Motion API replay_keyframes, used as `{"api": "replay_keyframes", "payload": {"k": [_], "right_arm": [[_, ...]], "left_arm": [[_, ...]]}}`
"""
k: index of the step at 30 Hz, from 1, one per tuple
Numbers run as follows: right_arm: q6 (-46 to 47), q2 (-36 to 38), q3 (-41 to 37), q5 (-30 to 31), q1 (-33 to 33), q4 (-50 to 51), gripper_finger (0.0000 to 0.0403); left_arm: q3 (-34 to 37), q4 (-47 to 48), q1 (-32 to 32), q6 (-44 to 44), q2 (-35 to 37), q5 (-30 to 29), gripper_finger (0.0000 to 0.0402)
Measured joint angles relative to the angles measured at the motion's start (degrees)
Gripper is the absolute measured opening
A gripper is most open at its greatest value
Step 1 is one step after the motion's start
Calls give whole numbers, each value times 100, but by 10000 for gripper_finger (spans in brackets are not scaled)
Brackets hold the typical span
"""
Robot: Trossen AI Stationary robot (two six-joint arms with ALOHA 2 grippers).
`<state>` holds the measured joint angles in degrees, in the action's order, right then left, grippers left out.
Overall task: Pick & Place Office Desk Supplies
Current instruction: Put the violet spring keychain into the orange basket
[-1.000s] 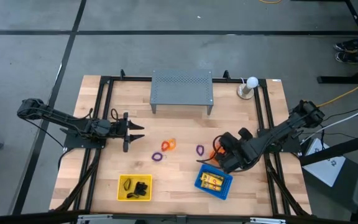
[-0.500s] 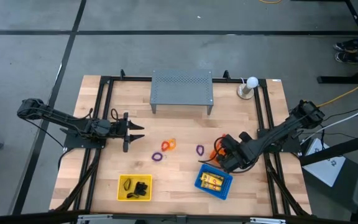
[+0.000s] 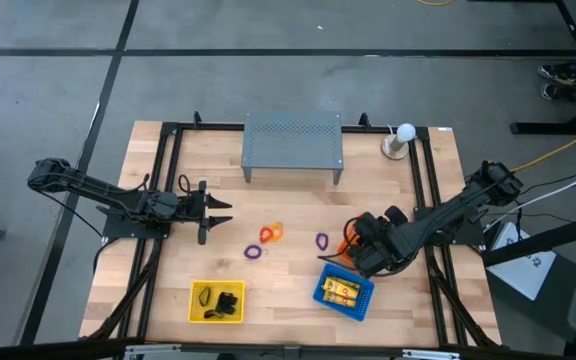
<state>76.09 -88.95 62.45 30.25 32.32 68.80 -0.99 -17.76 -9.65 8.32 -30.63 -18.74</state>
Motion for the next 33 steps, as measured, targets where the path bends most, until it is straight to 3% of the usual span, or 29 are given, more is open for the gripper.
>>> {"api": "replay_keyframes", "payload": {"k": [7,10,18,25,33], "right_arm": [[-725,0,610,1382,-74,-282,194],[-1293,1,718,1595,-255,-931,191],[-3622,-139,722,161,-912,-3008,181],[-4391,-609,724,-1286,-1568,-3055,172],[-4761,-1338,722,-1937,-2026,-3009,170]], "left_arm": [[0,1,-2,-15,0,-2,161],[0,1,-2,-15,0,-2,161],[0,4,0,-11,0,31,161],[0,46,-1,4,0,35,161],[0,56,-2,4,0,42,161]]}}
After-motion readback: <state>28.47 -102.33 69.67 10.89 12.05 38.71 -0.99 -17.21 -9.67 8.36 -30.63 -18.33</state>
